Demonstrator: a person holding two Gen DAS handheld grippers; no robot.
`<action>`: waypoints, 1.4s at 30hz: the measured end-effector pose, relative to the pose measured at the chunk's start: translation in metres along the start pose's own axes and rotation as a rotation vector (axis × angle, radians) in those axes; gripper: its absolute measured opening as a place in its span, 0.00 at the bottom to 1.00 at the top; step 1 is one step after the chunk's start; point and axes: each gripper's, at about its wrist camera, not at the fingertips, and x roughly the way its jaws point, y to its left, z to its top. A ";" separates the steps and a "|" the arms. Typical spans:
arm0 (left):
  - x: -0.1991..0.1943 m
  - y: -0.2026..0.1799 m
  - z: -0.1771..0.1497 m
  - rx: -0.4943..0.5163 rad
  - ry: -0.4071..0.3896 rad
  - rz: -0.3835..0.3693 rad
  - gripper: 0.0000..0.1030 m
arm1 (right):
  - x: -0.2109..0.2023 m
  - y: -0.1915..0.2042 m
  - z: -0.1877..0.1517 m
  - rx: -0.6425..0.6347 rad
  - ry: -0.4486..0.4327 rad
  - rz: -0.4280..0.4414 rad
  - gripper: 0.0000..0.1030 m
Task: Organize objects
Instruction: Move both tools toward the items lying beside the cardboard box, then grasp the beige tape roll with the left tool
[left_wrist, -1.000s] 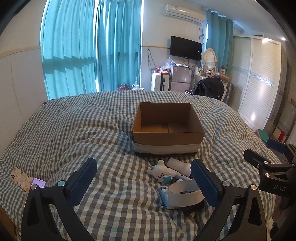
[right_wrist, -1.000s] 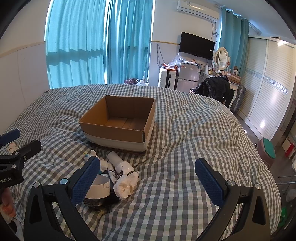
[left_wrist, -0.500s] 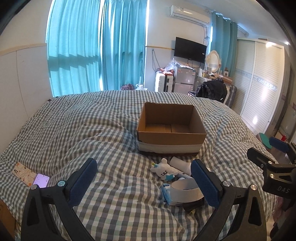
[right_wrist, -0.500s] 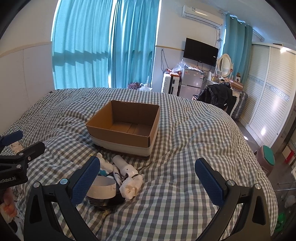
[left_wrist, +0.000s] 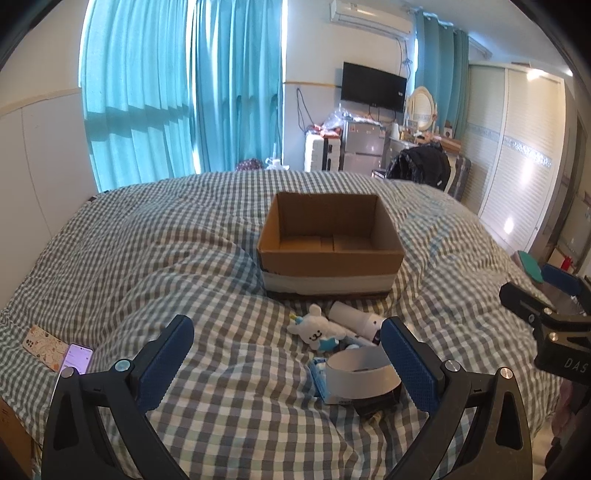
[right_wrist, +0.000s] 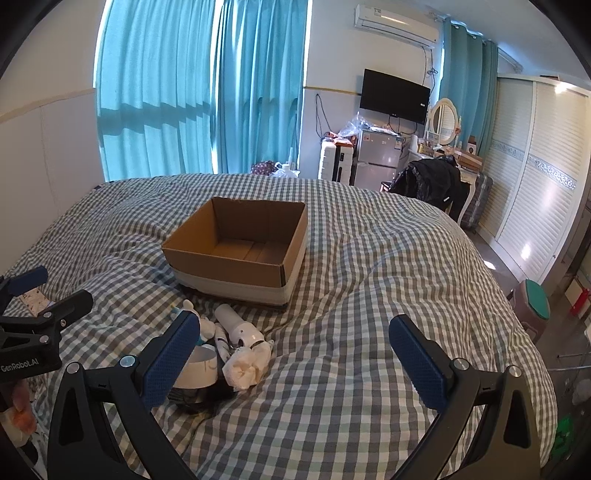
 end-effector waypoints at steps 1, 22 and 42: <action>0.003 -0.001 -0.001 0.004 0.009 0.001 1.00 | 0.003 -0.002 -0.001 0.003 0.006 0.001 1.00; 0.095 -0.062 -0.048 0.095 0.259 -0.181 1.00 | 0.075 -0.026 -0.036 0.053 0.164 0.024 1.00; 0.092 0.013 -0.027 0.023 0.188 -0.040 0.84 | 0.117 0.032 -0.045 -0.043 0.279 0.105 0.91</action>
